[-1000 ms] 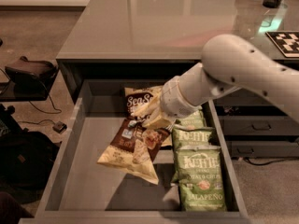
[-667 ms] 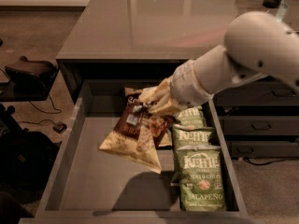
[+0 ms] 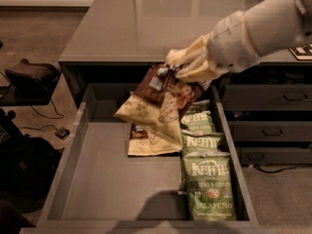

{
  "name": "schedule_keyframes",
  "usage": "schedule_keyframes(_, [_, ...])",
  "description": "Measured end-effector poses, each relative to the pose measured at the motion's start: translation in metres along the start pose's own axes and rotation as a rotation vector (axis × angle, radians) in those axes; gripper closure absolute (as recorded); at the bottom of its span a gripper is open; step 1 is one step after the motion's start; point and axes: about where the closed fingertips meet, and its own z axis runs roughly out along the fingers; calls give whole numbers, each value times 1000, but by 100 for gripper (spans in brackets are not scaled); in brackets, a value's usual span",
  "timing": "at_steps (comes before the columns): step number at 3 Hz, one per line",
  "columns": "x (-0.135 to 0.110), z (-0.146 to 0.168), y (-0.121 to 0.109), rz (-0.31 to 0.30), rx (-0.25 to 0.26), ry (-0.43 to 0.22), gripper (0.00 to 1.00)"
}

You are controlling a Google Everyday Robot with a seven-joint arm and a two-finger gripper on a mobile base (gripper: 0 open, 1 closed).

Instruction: Pick brown chip bag from top drawer and place on counter

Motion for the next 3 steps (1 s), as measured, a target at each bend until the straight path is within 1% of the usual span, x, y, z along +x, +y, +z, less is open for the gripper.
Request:
schedule_keyframes(1, [-18,-40,-20,-18,48,12,100])
schedule_keyframes(2, [-36,-67,-26,-56,69,20,100])
schedule_keyframes(3, [-37,-68,-26,-58,70,19,100])
